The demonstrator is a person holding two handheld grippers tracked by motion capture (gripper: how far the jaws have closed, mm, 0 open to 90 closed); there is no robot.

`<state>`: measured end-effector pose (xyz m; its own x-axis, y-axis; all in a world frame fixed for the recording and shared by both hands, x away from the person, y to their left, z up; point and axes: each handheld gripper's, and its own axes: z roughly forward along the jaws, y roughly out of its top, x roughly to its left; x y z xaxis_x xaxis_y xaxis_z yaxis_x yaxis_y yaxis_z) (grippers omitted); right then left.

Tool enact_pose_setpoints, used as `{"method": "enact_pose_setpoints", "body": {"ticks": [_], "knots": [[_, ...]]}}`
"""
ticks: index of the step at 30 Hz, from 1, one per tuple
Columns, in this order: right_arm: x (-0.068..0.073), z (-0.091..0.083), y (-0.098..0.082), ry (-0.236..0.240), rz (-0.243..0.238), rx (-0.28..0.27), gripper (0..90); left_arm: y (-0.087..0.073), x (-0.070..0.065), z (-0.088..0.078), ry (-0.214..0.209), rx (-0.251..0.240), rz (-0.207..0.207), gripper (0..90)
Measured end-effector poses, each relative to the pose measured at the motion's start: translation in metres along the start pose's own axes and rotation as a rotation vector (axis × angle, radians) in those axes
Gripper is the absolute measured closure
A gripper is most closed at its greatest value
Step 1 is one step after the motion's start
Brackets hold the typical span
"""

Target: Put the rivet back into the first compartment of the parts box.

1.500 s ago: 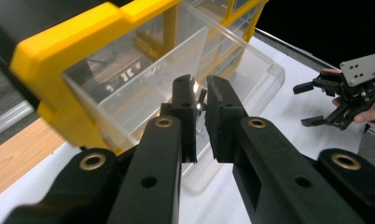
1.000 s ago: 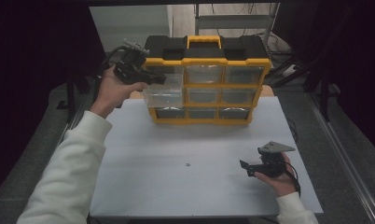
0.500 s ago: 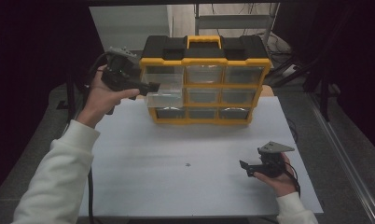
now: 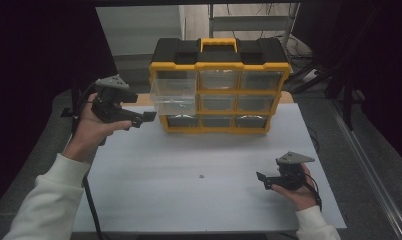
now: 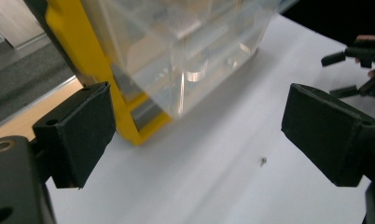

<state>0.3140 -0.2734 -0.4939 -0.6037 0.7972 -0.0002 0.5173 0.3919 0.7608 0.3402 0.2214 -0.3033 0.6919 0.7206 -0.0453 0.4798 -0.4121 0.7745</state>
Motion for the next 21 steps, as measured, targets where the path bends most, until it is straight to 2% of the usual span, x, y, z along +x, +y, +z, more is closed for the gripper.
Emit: {"method": "enact_pose_setpoints", "body": {"ticks": [7, 14, 21], "knots": [[0.000, 0.000, 0.000, -0.001, 0.001, 0.000, 10.0, -0.029, 0.000, 0.012, -0.031, 0.018, -0.028, 10.7], [0.001, 0.001, 0.000, -0.003, -0.003, 0.003, 10.0, -0.062, -0.005, 0.040, -0.058, 0.068, -0.079, 11.9], [0.001, 0.002, 0.000, -0.006, -0.007, 0.007, 10.0, -0.083, -0.014, 0.069, -0.077, 0.127, -0.080, 12.5]]}}
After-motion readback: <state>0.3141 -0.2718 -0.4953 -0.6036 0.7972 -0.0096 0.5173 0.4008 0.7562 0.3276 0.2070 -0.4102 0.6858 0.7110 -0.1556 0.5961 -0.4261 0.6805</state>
